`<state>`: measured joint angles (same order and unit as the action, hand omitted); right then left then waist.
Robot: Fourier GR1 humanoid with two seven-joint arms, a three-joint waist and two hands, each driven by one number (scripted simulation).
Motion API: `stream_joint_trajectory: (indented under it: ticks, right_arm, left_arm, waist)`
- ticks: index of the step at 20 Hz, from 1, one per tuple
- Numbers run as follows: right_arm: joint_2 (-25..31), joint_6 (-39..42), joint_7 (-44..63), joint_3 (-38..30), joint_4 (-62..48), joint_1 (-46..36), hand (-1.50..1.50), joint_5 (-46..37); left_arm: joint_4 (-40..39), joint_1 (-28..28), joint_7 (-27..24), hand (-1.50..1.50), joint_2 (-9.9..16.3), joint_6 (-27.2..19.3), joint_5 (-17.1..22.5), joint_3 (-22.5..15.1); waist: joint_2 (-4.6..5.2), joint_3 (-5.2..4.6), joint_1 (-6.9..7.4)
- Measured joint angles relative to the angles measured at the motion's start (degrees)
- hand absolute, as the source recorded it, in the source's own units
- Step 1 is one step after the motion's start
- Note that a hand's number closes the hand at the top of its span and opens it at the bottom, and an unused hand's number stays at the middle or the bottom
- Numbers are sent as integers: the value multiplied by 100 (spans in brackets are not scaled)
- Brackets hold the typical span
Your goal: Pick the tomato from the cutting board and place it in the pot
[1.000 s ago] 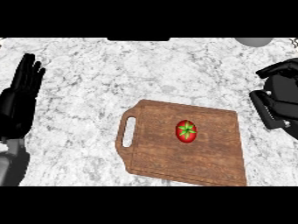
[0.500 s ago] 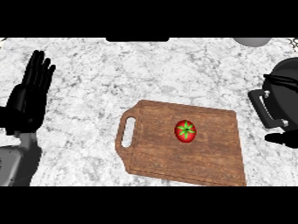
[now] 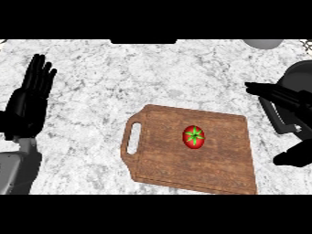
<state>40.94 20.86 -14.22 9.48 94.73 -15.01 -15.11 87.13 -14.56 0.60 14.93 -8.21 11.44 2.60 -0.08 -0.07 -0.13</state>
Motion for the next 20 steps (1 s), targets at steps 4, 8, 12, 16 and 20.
stream_joint_trajectory:
  ticks: [4, 8, 12, 16, 20]
  right_arm:
    - [-234, 289, 914, 326, 469, -115, -150, -236]
    - [-612, 555, 1686, 578, 577, -303, -150, -486]
    - [-975, 660, 1959, 771, 428, -243, -150, -808]
    - [-1376, 720, 1971, 900, 164, -267, -150, -1192]
    - [-1651, 697, 1787, 932, 157, -83, -150, -1583]
  left_arm:
    - [76, -154, 207, 0, -18, -71, -66, -1]
    - [-6, -182, 120, 0, -75, -33, -103, 44]
    - [54, 6, 55, 0, -105, 87, -77, 102]
    - [146, -66, 199, 0, -211, -14, -223, 59]
    - [135, -88, 211, 0, -214, 71, -235, 174]
  waist:
    - [-2, 1, 7]
    - [5, 3, 20]
    - [7, 5, 28]
    - [8, 7, 28]
    - [9, 7, 19]
